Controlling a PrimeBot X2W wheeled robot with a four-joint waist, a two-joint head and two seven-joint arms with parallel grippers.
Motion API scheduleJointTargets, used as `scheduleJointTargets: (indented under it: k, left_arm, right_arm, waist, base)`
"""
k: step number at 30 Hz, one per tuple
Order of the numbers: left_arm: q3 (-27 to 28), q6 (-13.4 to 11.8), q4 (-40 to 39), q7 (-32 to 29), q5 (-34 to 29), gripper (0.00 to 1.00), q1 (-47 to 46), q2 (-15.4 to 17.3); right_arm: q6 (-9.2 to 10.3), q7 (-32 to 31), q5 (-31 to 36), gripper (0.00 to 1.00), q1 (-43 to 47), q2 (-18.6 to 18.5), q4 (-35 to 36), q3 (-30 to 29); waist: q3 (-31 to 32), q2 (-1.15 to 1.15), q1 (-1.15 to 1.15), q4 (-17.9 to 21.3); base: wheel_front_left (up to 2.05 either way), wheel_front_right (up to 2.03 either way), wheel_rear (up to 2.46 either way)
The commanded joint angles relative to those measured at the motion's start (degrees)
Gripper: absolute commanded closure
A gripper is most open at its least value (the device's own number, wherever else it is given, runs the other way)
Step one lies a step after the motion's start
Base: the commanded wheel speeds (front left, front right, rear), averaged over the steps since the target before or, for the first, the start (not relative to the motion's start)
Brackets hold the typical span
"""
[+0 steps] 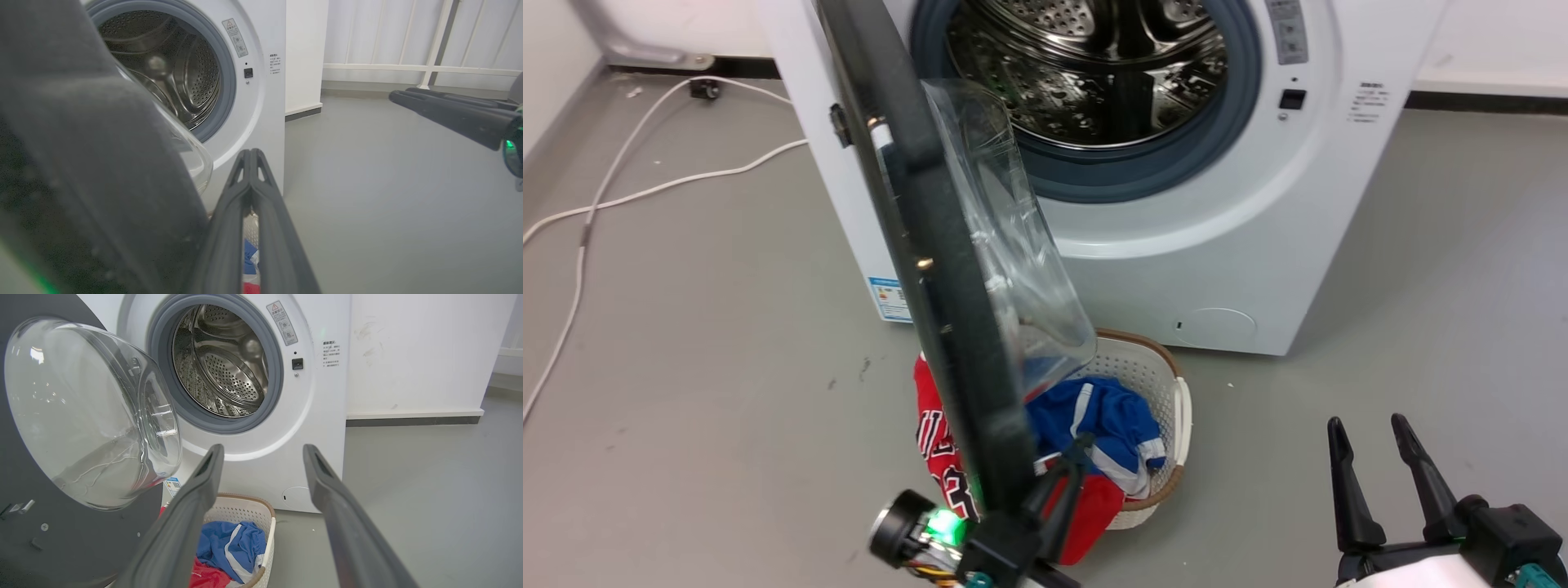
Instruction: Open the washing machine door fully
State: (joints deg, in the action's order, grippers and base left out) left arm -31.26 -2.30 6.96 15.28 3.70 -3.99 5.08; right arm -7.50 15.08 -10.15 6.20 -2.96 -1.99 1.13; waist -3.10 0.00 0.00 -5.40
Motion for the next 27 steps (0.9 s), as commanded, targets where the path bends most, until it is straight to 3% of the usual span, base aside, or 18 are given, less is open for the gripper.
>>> scheduleJointTargets:
  k: [1, 17, 27]
  left_arm:
    - [2.84, -1.28, -0.52, -0.21, -0.26, 1.00, -0.04, 1.83]
    - [9.94, -3.42, -4.21, -0.19, 0.11, 1.00, 5.96, 2.97]
    - [18.62, -5.48, -5.64, -0.19, 1.29, 1.00, 8.43, 3.81]
  right_arm:
    - [0.02, 0.12, -0.35, 0.00, 0.68, 0.17, -0.14, -0.01]
    - [0.02, 0.12, -0.67, 0.00, 1.69, 0.16, -0.86, 0.71]
    - [0.02, 0.12, -0.23, 0.00, 1.21, 0.16, -1.01, 0.68]
  waist:
    - [0.38, 0.00, 0.00, -0.97]
    - [1.22, 0.00, 0.00, -7.66]
    - [0.06, 0.00, 0.00, -9.79]
  base:
    - [0.00, 0.00, 0.00]
    - [0.00, 0.00, 0.00]
    - [0.00, 0.00, 0.00]
